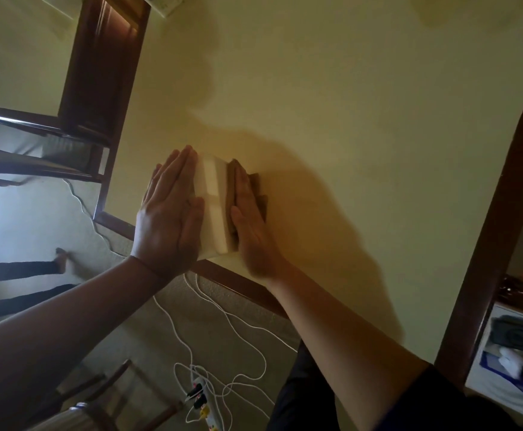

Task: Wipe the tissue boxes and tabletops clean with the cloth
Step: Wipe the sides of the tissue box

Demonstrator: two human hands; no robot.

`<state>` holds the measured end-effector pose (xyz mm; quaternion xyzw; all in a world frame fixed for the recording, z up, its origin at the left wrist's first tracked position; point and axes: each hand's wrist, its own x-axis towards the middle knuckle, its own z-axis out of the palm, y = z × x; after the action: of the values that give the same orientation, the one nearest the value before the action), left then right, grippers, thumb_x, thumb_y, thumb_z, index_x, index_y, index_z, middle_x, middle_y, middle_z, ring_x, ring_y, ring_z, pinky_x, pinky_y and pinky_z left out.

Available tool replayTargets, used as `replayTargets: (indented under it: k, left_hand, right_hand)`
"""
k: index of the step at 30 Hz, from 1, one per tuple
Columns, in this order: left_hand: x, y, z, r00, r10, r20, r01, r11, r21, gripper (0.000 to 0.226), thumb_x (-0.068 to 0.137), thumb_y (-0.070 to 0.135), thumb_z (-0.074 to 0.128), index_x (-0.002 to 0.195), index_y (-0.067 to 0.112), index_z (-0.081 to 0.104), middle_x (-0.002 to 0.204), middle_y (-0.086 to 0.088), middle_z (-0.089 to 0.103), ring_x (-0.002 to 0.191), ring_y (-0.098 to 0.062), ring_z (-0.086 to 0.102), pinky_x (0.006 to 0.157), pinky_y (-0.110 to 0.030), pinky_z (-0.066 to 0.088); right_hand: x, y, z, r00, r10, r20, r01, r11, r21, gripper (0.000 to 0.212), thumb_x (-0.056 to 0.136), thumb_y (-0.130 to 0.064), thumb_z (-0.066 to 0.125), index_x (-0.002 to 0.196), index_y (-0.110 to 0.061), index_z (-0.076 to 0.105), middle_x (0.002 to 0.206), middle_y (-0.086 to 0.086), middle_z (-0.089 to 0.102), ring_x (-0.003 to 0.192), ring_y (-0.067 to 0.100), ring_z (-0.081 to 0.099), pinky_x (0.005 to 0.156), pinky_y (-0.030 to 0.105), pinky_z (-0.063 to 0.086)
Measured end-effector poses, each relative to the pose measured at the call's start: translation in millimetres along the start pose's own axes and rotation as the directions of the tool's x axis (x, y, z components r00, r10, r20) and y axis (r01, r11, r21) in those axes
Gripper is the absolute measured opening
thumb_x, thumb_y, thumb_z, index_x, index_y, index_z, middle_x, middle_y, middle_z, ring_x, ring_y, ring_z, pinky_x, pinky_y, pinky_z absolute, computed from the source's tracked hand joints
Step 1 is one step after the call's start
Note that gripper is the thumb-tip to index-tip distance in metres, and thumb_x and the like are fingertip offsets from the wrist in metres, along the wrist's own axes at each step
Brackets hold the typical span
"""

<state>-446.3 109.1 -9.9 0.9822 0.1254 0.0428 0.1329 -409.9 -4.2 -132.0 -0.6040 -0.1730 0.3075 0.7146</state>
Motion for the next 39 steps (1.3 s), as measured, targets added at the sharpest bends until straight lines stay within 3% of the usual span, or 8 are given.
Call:
replayTargets:
  k: [4, 8, 13, 17, 23, 29, 34, 39]
  left_hand:
    - [0, -1, 0, 1.000, 0.003, 0.000, -0.003, 1.000, -0.002, 0.060, 0.104, 0.030, 0.036, 0.158, 0.002, 0.036, 0.164, -0.013, 0.037, 0.155, -0.028, 0.031, 0.123, -0.060, 0.027]
    - [0, -1, 1, 1.000, 0.003, -0.006, -0.003, 1.000, -0.006, 0.059, 0.105, 0.028, 0.037, 0.157, 0.001, 0.037, 0.164, -0.013, 0.037, 0.155, -0.028, 0.031, 0.122, -0.060, 0.029]
    - [2, -4, 2, 1.000, 0.020, -0.007, -0.020, 0.999, -0.032, 0.057, 0.105, 0.024, 0.038, 0.155, -0.002, 0.040, 0.162, -0.016, 0.040, 0.154, -0.030, 0.033, 0.120, -0.064, 0.030]
    - [2, -3, 1, 1.000, -0.003, -0.013, 0.002, 0.999, -0.048, 0.055, 0.104, 0.022, 0.039, 0.154, -0.001, 0.042, 0.161, -0.015, 0.041, 0.154, -0.029, 0.034, 0.121, -0.063, 0.029]
    - [0, 0, 1, 1.000, 0.001, -0.013, -0.001, 0.999, -0.038, 0.057, 0.105, 0.025, 0.040, 0.156, 0.001, 0.039, 0.163, -0.009, 0.037, 0.154, -0.029, 0.033, 0.121, -0.062, 0.030]
    - [0, 2, 0, 1.000, -0.011, -0.015, 0.010, 0.999, -0.038, 0.058, 0.105, 0.027, 0.038, 0.156, 0.000, 0.040, 0.162, -0.009, 0.037, 0.154, -0.028, 0.033, 0.122, -0.061, 0.030]
    - [1, 2, 1, 1.000, -0.015, -0.009, 0.014, 0.999, -0.040, 0.057, 0.105, 0.026, 0.038, 0.156, 0.000, 0.039, 0.163, -0.011, 0.038, 0.154, -0.028, 0.032, 0.122, -0.061, 0.029]
    - [1, 0, 1, 1.000, -0.004, -0.014, 0.003, 0.999, -0.049, 0.055, 0.103, 0.015, 0.041, 0.155, -0.002, 0.039, 0.163, -0.013, 0.038, 0.154, -0.030, 0.032, 0.122, -0.063, 0.027]
  right_hand:
    - [-43, -4, 7, 1.000, -0.009, -0.005, 0.009, 0.999, 0.032, 0.062, 0.111, -0.030, 0.023, 0.169, -0.015, 0.008, 0.178, -0.006, 0.004, 0.164, 0.017, -0.001, 0.130, 0.062, 0.007]
    - [-58, -25, 12, 1.000, -0.020, -0.005, 0.021, 0.999, 0.032, 0.062, 0.109, -0.019, 0.026, 0.168, -0.009, 0.012, 0.178, -0.003, 0.006, 0.163, 0.011, -0.002, 0.132, 0.051, 0.002]
    - [-25, -42, 10, 0.993, -0.114, 0.010, 0.114, 0.993, -0.015, 0.061, 0.109, -0.019, 0.027, 0.168, -0.012, 0.014, 0.177, -0.002, 0.006, 0.163, 0.012, -0.002, 0.131, 0.058, 0.004]
    - [14, -39, 8, 0.982, -0.190, 0.003, 0.190, 0.981, -0.039, 0.062, 0.108, -0.023, 0.025, 0.168, -0.010, 0.016, 0.177, 0.002, 0.008, 0.164, 0.015, -0.001, 0.131, 0.057, 0.005]
    - [32, -12, -3, 0.997, -0.070, -0.038, 0.068, 0.996, -0.057, 0.063, 0.108, -0.027, 0.026, 0.168, -0.011, 0.015, 0.177, 0.002, 0.012, 0.160, 0.000, -0.003, 0.131, 0.033, -0.006]
    - [0, -7, 1, 0.998, 0.065, -0.018, -0.065, 0.998, -0.013, 0.062, 0.111, -0.029, 0.025, 0.170, -0.021, 0.007, 0.177, -0.010, 0.002, 0.160, 0.001, -0.011, 0.132, 0.050, -0.004]
    - [-49, -20, 10, 0.996, 0.089, 0.001, -0.089, 0.996, 0.021, 0.062, 0.110, -0.031, 0.022, 0.169, -0.015, 0.008, 0.177, -0.007, 0.004, 0.161, 0.003, -0.004, 0.131, 0.031, -0.006]
    - [-49, -44, 16, 0.999, 0.035, -0.009, -0.034, 0.999, 0.029, 0.060, 0.111, -0.023, 0.025, 0.169, -0.016, 0.012, 0.177, -0.007, 0.006, 0.162, 0.004, -0.003, 0.132, 0.049, 0.005]
